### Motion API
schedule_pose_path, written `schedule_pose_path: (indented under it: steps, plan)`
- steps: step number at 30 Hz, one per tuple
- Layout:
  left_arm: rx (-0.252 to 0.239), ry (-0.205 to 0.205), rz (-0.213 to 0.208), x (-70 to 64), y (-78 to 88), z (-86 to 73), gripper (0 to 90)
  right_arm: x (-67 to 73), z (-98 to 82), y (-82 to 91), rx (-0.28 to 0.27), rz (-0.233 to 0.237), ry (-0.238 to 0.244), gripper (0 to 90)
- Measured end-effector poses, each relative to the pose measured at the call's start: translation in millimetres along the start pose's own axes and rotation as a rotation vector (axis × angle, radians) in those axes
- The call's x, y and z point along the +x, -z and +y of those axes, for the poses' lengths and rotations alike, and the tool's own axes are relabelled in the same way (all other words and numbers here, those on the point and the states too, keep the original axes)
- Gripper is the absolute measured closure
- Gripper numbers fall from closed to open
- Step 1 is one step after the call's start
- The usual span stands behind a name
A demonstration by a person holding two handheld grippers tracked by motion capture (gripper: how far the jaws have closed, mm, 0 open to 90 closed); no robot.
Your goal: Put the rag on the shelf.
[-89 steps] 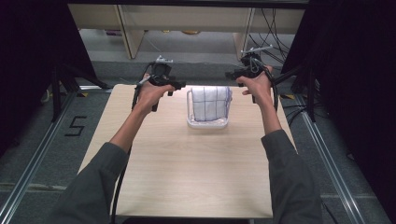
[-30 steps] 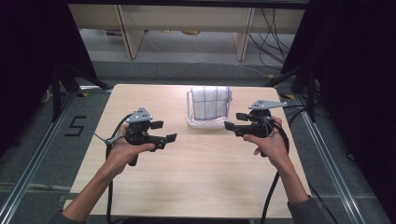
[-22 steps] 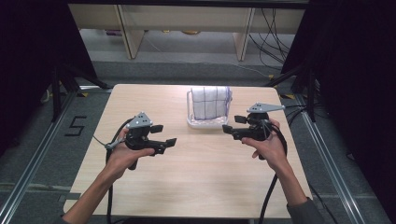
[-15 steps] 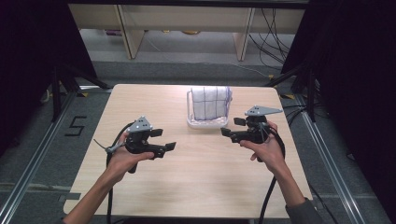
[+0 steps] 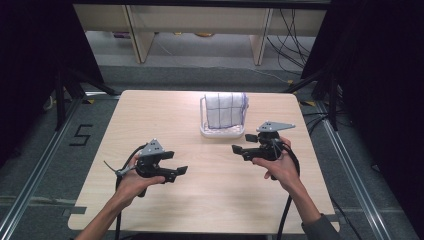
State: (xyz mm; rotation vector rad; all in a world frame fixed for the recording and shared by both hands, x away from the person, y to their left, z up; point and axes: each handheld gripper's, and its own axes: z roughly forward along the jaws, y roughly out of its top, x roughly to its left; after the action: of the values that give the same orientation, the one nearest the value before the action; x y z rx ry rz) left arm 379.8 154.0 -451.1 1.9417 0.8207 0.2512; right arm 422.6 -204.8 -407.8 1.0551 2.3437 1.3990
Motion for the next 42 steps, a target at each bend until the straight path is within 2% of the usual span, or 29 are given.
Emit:
schedule_pose_path:
  steps: [1, 4, 5, 6, 9, 11, 15, 16, 17, 19, 20, 21, 22, 23, 25, 27, 30, 31, 32, 33, 34, 35, 36, 37, 38, 39, 40, 41, 42]
  plan:
    - [0.008, -0.01, 0.002, -0.4, 0.0, -2.5, 21.7, 2.8, -1.4, -1.5, 0.016, 0.003, -0.032, 27.4]
    - [0.01, -0.007, -0.01, -1.5, 0.5, -8.2, 21.5, 5.7, -7.9, -8.2, 0.026, 0.01, -0.032, 26.9]
    - [0.009, -0.006, -0.012, -2.2, 0.9, -10.3, 21.4, 5.7, -9.6, -9.0, 0.035, 0.008, -0.01, 26.6]
    - [-0.001, 0.0, -0.007, -3.6, 0.2, -13.5, 21.4, 9.2, -12.1, -9.0, 0.046, 0.004, -0.033, 26.6]
    - [0.024, -0.01, -0.007, -6.1, -0.6, -22.6, 21.1, 11.3, -18.2, -11.2, 0.055, 0.021, -0.014, 26.2]
    - [0.031, -0.008, -0.009, -6.9, -1.1, -27.5, 21.0, 13.0, -21.3, -10.8, 0.064, 0.002, -0.002, 25.7]
    - [0.039, -0.001, -0.02, -7.0, 0.3, -34.9, 20.6, 16.8, -27.7, -12.1, 0.069, 0.026, -0.028, 25.7]
    - [0.041, 0.002, -0.014, -7.5, 1.3, -36.5, 20.6, 14.4, -29.2, -12.0, 0.071, 0.018, 0.011, 25.7]
    - [0.038, 0.0, -0.02, -7.4, 2.2, -37.7, 20.5, 16.3, -31.2, -11.8, 0.077, 0.03, -0.017, 25.6]
    - [0.035, 0.007, -0.025, -8.8, 4.4, -40.3, 19.5, 17.2, -34.4, -10.1, 0.083, 0.015, -0.008, 25.5]
    - [0.037, -0.003, -0.025, -9.0, 6.4, -41.6, 19.4, 19.2, -36.0, -9.8, 0.084, 0.03, -0.023, 25.5]
    - [0.039, -0.001, -0.022, -9.6, 7.7, -42.2, 19.4, 18.5, -37.5, -8.2, 0.084, 0.023, -0.005, 25.5]
    - [0.035, 0.0, -0.024, -10.3, 9.4, -43.1, 19.4, 19.5, -38.6, -7.8, 0.082, 0.031, -0.014, 25.5]
    - [0.035, 0.0, -0.022, -10.7, 11.5, -43.3, 19.4, 19.8, -39.7, -6.0, 0.083, 0.008, 0.0, 25.4]
    - [0.043, -0.004, -0.012, -12.5, 15.7, -43.3, 19.3, 22.4, -42.6, -4.5, 0.081, 0.027, -0.02, 25.4]
    - [0.026, -0.007, -0.022, -13.6, 17.0, -45.5, 19.2, 25.1, -46.2, -2.5, 0.089, 0.021, -0.022, 24.9]
    - [0.034, -0.01, -0.025, -16.2, 19.7, -49.3, 18.8, 28.6, -52.9, -0.4, 0.087, 0.031, -0.023, 24.4]
    - [0.038, -0.011, -0.017, -17.5, 20.5, -50.6, 18.7, 27.9, -55.7, -1.1, 0.074, 0.034, -0.004, 23.9]
    - [0.026, -0.008, -0.021, -18.4, 19.8, -52.6, 18.5, 31.6, -58.3, 1.3, 0.094, 0.03, -0.03, 23.3]
    - [0.029, -0.009, -0.024, -18.9, 19.9, -53.8, 18.5, 30.7, -61.2, 0.4, 0.083, 0.033, -0.006, 22.2]
    - [0.054, -0.016, -0.011, -19.6, 21.8, -54.3, 18.3, 33.8, -64.2, 0.3, 0.089, 0.045, -0.03, 21.5]
    - [0.025, -0.01, -0.024, -20.3, 19.8, -57.1, 18.2, 34.9, -66.5, 1.3, 0.095, 0.029, -0.026, 21.1]
    - [0.037, -0.016, -0.013, -21.7, 20.6, -58.3, 18.1, 36.0, -68.9, 0.8, 0.094, 0.047, -0.034, 20.8]
    - [0.041, -0.029, -0.021, -21.5, 20.4, -60.1, 18.1, 35.3, -70.5, 2.0, 0.094, 0.027, -0.009, 20.4]
    - [0.046, -0.03, -0.012, -23.3, 20.4, -61.9, 18.0, 37.7, -72.9, 1.0, 0.092, 0.052, -0.028, 19.9]
    - [0.056, -0.036, -0.011, -24.4, 20.7, -63.9, 17.9, 39.3, -74.8, 1.9, 0.094, 0.034, -0.029, 19.2]
    - [0.058, -0.039, -0.014, -25.5, 20.6, -65.9, 17.8, 40.4, -77.0, 1.7, 0.096, 0.045, -0.036, 18.8]
    - [0.058, -0.044, -0.021, -26.4, 20.5, -67.9, 17.7, 39.1, -78.4, 1.9, 0.1, 0.042, -0.009, 18.8]
    - [0.065, -0.054, -0.017, -27.4, 21.0, -70.0, 17.5, 40.3, -80.6, 1.8, 0.103, 0.045, -0.013, 18.8]
